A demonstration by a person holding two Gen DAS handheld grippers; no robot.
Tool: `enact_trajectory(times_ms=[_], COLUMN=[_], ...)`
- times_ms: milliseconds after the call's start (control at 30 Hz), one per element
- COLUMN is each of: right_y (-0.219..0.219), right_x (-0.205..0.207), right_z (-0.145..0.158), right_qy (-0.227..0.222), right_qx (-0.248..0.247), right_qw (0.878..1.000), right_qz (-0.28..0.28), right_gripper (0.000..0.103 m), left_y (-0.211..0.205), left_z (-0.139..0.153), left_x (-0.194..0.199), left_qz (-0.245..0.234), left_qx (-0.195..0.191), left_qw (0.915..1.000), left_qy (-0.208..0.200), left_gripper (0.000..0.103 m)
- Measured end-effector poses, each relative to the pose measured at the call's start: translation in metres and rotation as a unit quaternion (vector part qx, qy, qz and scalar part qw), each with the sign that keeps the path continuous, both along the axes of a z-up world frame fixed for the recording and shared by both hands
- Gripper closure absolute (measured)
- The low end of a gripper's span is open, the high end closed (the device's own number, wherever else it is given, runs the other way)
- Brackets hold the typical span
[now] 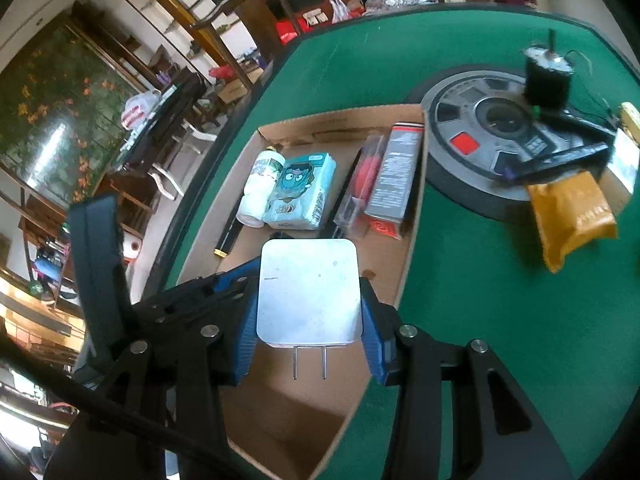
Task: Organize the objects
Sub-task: 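Carry the tube and charger into the tray and open both tools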
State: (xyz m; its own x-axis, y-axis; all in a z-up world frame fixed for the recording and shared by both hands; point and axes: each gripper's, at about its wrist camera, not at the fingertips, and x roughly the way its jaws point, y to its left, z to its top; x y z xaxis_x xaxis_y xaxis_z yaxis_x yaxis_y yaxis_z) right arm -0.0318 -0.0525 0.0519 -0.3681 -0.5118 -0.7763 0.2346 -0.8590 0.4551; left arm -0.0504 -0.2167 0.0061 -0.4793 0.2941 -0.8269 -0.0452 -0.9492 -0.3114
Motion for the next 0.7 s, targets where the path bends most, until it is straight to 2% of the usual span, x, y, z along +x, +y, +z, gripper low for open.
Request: enact_trajectory(times_ms=[200, 300, 333, 367, 467, 567, 700], right_y=[-0.009, -0.009, -0.009, -0.010, -0.016, -0.026, -0.037], right_x=[-0.009, -0.011, -0.011, -0.012, -0.011, -0.008, -0.006], right_z=[-0.011, -0.014, -0.015, -0.015, -0.015, -0.017, -0.020], right_qy=[-0.009, -0.011, -0.010, -0.009, 0.001, 0.019, 0.039], right_qx=[0.026, 0.036, 0.044, 0.045, 0.071, 0.116, 0.169], right_qw=[1.000, 0.999, 0.999, 0.999, 0.997, 0.993, 0.985], right_qz=[-0.008, -0.014, -0.015, -0.008, -0.009, -0.014, -0.026], right_gripper=[0.060, 0.060, 0.060, 0.060, 0.060, 0.060, 0.060], left_y=[-0.008, -0.015, -0.020, -0.024, -0.038, -0.049, -0.063], left_z=[0.000, 0.000, 0.001, 0.002, 0.010, 0.024, 0.035], left_x=[-0.009, -0.007, -0.005, -0.004, 0.005, 0.021, 0.039], left_qz=[0.006, 0.005, 0.014, 0.022, 0.036, 0.051, 0.072], left_qx=[0.028, 0.053, 0.060, 0.066, 0.089, 0.089, 0.094], left_qw=[0.9996, 0.9986, 0.9981, 0.9975, 0.9949, 0.9923, 0.9880], left_qy=[-0.003, 0.000, 0.003, 0.008, 0.029, 0.069, 0.099], left_gripper=[0.086, 0.072, 0.064, 0.061, 0.061, 0.061, 0.053])
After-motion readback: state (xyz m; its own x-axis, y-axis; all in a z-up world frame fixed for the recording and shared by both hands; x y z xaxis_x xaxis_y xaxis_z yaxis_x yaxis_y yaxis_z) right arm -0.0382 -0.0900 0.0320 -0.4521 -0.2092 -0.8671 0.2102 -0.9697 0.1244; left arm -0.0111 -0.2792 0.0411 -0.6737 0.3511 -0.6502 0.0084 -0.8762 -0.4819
